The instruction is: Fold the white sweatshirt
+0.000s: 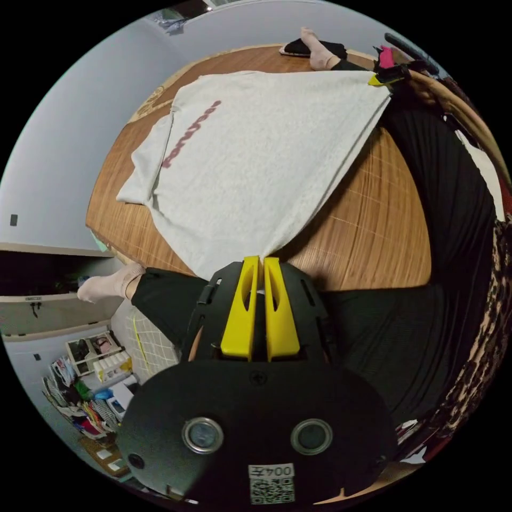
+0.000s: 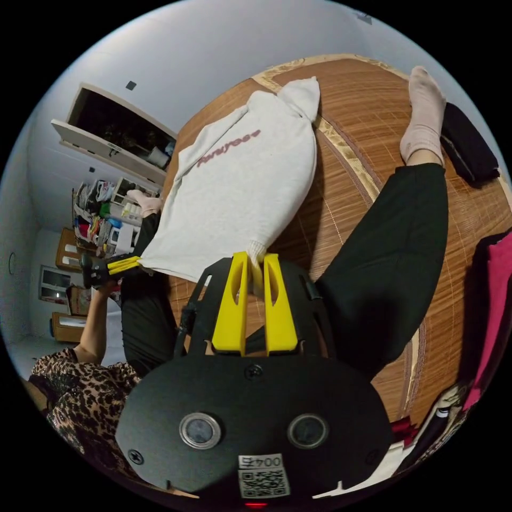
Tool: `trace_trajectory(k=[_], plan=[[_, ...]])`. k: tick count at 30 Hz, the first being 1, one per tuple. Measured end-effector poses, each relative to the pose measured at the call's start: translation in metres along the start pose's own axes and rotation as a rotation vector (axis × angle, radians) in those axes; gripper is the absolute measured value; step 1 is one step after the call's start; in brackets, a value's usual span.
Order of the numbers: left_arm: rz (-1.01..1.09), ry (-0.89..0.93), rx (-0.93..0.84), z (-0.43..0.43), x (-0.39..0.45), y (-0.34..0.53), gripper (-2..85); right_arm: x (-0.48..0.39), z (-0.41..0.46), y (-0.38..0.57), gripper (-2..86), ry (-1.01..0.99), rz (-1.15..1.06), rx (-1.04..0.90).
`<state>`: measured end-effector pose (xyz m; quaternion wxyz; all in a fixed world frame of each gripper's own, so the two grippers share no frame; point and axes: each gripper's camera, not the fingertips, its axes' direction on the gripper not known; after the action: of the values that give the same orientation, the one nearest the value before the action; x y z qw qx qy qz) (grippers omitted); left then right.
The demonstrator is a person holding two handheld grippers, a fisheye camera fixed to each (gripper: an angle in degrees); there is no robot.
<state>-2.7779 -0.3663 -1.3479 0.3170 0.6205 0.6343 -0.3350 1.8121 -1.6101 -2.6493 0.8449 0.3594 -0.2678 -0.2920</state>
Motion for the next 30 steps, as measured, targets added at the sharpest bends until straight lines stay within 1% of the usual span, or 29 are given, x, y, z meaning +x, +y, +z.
trace_trajectory(k=[4,7,15,24,30], plan=[[-0.091,0.102,0.086,0.005,-0.027,0.013,1.1,0.003,-0.003,-0.004,5.8,-0.019,0.015,0.024],[-0.108,0.111,0.103,0.01,-0.038,0.016,1.1,0.004,0.0,-0.007,5.8,-0.026,0.027,0.03],[-0.024,0.077,0.083,0.008,-0.045,0.021,1.0,-0.006,-0.008,-0.006,5.9,-0.007,0.004,0.031],[0.073,0.152,0.106,-0.021,-0.083,0.036,1.0,-0.013,-0.039,0.007,5.8,0.007,-0.047,0.028],[0.186,0.212,0.085,-0.043,-0.089,0.053,1.5,-0.019,-0.059,0.033,5.9,0.013,-0.091,-0.037]])
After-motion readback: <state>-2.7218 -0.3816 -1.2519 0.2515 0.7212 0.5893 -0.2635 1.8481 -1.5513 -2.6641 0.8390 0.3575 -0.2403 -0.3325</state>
